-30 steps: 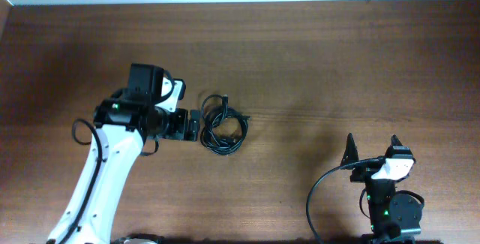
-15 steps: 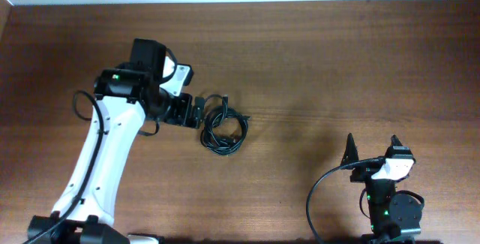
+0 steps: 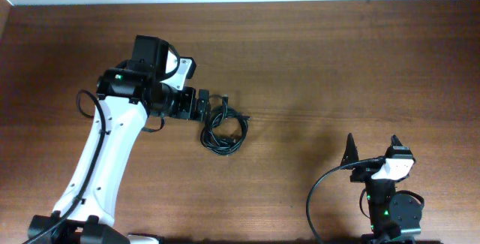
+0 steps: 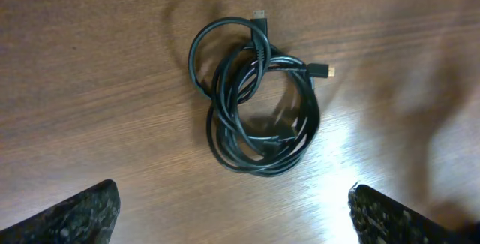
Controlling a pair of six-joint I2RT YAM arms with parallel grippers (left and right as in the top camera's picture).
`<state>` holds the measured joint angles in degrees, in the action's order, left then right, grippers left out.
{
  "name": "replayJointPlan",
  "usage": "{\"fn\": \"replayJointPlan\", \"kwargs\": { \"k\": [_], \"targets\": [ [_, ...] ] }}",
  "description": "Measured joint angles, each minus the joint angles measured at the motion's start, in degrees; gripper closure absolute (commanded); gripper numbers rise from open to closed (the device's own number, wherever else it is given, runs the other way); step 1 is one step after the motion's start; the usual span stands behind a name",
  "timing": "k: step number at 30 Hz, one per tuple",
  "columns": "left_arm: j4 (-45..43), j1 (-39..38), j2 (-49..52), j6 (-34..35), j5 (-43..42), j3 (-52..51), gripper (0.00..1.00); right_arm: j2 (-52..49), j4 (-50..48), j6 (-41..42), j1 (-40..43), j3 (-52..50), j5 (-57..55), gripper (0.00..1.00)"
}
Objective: Untangle cables
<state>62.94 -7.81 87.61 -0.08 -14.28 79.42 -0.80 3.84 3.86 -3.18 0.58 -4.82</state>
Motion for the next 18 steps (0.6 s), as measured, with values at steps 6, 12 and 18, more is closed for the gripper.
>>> {"fn": "replayJointPlan", "kwargs": {
  "k": [6,12,18],
  "targets": [
    [-2.7,-2.0,0.0,8.0,1.6,0.0,0.01,0.0,0.0,0.0,0.0,0.0,0.0,0.01],
    [-6.7,-7.6,0.1,14.8,7.3,0.0,0.01,0.0,0.0,0.0,0.0,0.0,0.0,0.01],
    [-9.1,-10.9,3.3,20.8,10.9,0.1,0.01,0.0,0.0,0.0,0.0,0.0,0.0,0.01]
  ]
}}
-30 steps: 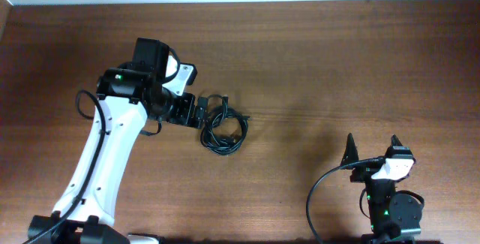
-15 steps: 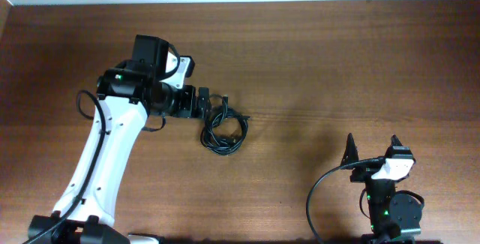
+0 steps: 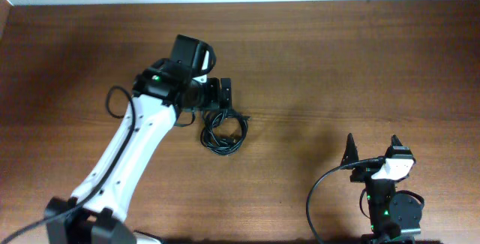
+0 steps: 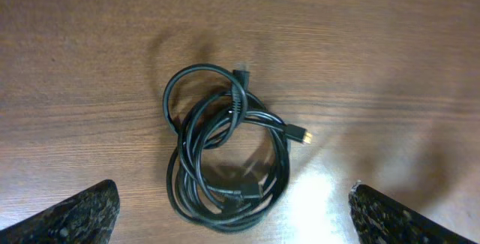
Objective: Untangle cables
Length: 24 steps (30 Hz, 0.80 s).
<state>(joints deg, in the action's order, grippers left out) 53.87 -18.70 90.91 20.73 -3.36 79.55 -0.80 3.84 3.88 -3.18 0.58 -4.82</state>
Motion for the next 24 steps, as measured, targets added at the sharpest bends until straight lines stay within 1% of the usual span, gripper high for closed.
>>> {"fn": "replayJointPlan", "kwargs": {
  "k": [3,8,15,24],
  "targets": [
    [-1.3,-0.6,3.3,2.8,0.8,0.0,0.01,0.0,0.0,0.0,0.0,0.0,0.0,0.01],
    [-3.9,-1.9,7.7,5.4,0.5,0.0,0.01,0.0,0.0,0.0,0.0,0.0,0.0,0.01],
    [-6.6,-2.6,8.9,6.3,1.5,0.0,0.01,0.0,0.0,0.0,0.0,0.0,0.0,0.01],
    [-10.5,-2.6,13.0,6.4,2.8,0.0,0.01,0.0,0.0,0.0,0.0,0.0,0.0,0.01]
  ]
}}
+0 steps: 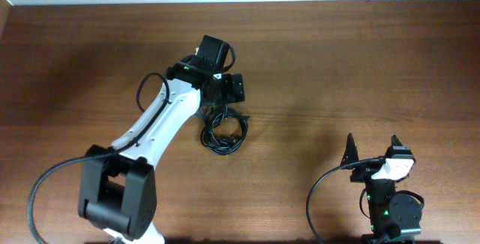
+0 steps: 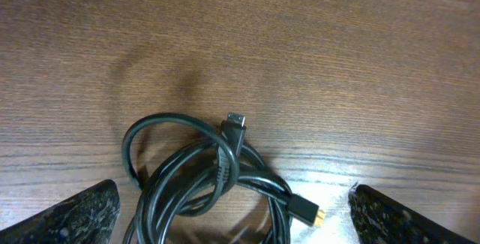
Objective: Untangle cables
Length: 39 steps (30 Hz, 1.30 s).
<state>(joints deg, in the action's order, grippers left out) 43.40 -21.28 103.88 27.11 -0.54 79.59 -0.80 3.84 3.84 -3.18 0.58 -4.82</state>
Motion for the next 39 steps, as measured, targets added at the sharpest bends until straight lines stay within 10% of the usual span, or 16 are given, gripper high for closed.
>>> {"fn": "replayJointPlan", "kwargs": {
  "k": [27,39],
  "targets": [
    [-5.1,-3.0,9.4,1.1,1.2,0.0,0.11,0.0,0.0,0.0,0.0,0.0,0.0,0.01],
    [-5.4,-3.0,9.6,6.6,4.4,0.0,0.54,0.0,0.0,0.0,0.0,0.0,0.0,0.01]
  ]
}}
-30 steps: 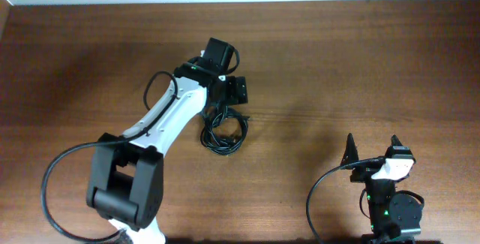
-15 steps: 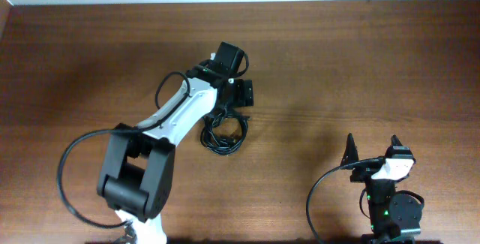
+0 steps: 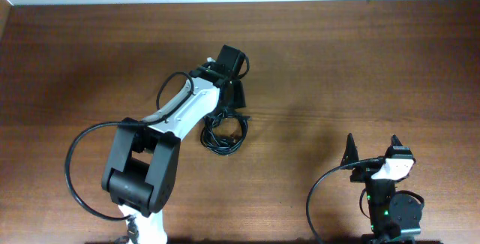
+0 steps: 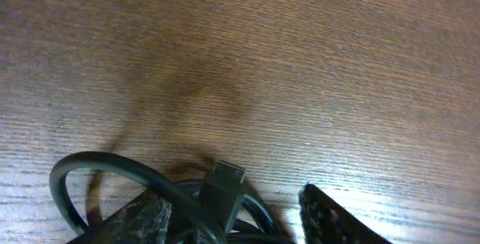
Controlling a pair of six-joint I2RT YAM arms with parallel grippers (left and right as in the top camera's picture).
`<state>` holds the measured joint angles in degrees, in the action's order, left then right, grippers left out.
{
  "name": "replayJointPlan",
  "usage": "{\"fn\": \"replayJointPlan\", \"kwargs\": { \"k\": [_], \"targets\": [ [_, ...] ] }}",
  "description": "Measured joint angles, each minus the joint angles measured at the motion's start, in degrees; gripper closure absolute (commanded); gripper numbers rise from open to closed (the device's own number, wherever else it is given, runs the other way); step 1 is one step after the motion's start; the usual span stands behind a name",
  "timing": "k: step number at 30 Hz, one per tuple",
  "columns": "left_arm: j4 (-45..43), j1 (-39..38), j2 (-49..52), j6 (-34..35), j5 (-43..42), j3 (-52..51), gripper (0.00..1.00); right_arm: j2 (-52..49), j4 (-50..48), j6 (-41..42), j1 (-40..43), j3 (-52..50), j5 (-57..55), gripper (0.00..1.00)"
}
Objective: Untangle cables
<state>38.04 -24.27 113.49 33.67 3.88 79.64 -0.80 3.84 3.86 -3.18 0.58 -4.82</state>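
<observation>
A black cable (image 3: 223, 133) lies coiled and knotted on the wooden table (image 3: 337, 64), left of centre. My left gripper (image 3: 233, 97) is down at the bundle's far end. In the left wrist view a cable loop (image 4: 82, 170) and a black plug (image 4: 222, 189) sit between the fingers (image 4: 146, 218) of the left gripper (image 4: 234, 218). Its jaws are part-way drawn in, with a gap still showing on the right side of the plug. My right gripper (image 3: 373, 148) rests open at the front right, far from the cable, holding nothing.
The left arm (image 3: 176, 120) reaches diagonally across the table from the front left, passing just left of the bundle. The right arm's base and its black lead (image 3: 319, 191) sit at the front right edge.
My left gripper has moved a little right and down onto the far end of the bundle. Its jaws have narrowed around the plug and loop. The right arm has not moved.
My left gripper was wide open to the left of the coiled cable. At each later moment it stood further right and toward the far side, with the bundle sliding low in its view. Now it sits low over the plug with narrowed jaws. The cable lies unmoved.
</observation>
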Motion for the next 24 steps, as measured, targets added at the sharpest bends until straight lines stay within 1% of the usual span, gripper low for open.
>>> {"fn": "replayJointPlan", "kwargs": {
  "k": [1,3,7,8,10,11,20,24],
  "targets": [
    [0.0,0.0,0.0,0.4,0.2,0.0,0.56,0.0,0.0,0.0,0.0,0.0,0.0,0.01],
    [0.0,0.0,0.0,1.2,0.8,0.0,0.64,0.0,0.0,0.0,0.0,0.0,0.0,0.01],
    [0.0,0.0,0.0,2.0,1.5,0.0,0.73,0.0,0.0,0.0,0.0,0.0,0.0,0.01],
    [0.0,0.0,0.0,2.1,1.7,0.0,0.78,0.0,0.0,0.0,0.0,0.0,0.0,0.01],
    [0.0,0.0,0.0,2.2,2.2,0.0,0.95,0.0,0.0,0.0,0.0,0.0,0.0,0.01],
    [0.2,0.0,0.0,2.5,2.4,0.0,1.00,0.0,0.0,0.0,0.0,0.0,0.0,0.01],
    [2.5,0.0,0.0,2.6,2.6,0.0,1.00,0.0,0.0,0.0,0.0,0.0,0.0,0.01],
    [6.4,0.0,0.0,3.9,2.6,0.3,1.00,0.0,0.0,0.0,0.0,0.0,0.0,0.01]
  ]
}}
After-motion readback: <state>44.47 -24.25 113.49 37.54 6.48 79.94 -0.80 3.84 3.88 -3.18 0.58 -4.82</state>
